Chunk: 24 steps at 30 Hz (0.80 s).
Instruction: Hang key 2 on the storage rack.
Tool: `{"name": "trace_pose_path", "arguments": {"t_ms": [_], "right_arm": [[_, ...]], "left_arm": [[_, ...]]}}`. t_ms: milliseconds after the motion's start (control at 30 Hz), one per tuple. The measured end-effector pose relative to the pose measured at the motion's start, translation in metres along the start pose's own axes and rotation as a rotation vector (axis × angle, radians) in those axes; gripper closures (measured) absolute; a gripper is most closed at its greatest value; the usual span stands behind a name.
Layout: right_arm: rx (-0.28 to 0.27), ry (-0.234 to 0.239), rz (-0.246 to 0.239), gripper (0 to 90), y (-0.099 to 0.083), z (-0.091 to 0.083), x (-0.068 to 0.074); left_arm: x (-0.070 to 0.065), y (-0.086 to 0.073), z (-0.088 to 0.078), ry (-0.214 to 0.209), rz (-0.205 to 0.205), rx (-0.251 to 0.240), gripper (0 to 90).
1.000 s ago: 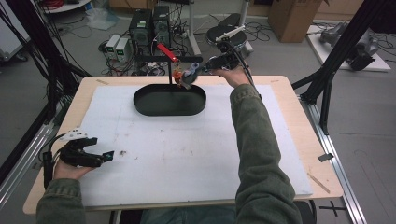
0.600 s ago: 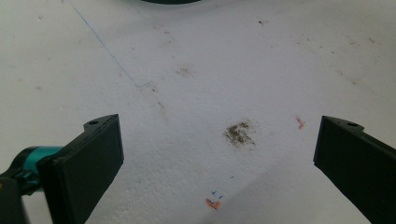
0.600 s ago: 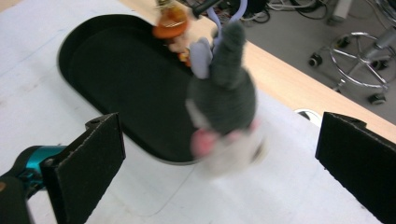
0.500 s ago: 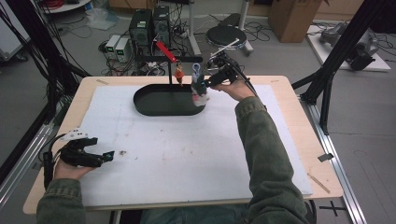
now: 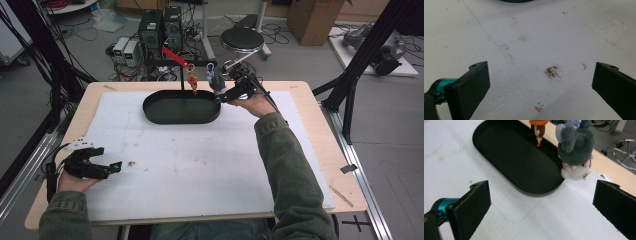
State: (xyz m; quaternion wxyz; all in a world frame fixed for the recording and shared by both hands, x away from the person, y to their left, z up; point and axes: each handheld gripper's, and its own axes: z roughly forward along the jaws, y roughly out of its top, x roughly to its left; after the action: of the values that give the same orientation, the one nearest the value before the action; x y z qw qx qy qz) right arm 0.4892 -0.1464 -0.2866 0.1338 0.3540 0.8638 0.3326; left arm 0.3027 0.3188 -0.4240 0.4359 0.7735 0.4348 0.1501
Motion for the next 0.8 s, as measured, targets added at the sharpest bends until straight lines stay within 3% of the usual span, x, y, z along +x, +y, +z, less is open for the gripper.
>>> {"name": "trace_pose_path", "arguments": {"t_ms": [100, 333, 800], "right_arm": [[-0.033, 0.007, -0.002, 0.6, -0.006, -0.005, 0.001], [-0.052, -0.009, -0.023, 0.6, -0.021, -0.014, 0.003], [-0.057, -0.019, -0.023, 0.6, -0.05, -0.025, 0.005]], "left_arm": [[0.0, 0.0, 0.0, -0.002, 0.002, 0.004, 2.0], [0.0, 0.0, 0.0, 0.0, 0.001, -0.001, 2.0], [0.0, 0.0, 0.0, -0.003, 0.001, 0.006, 2.0]]}}
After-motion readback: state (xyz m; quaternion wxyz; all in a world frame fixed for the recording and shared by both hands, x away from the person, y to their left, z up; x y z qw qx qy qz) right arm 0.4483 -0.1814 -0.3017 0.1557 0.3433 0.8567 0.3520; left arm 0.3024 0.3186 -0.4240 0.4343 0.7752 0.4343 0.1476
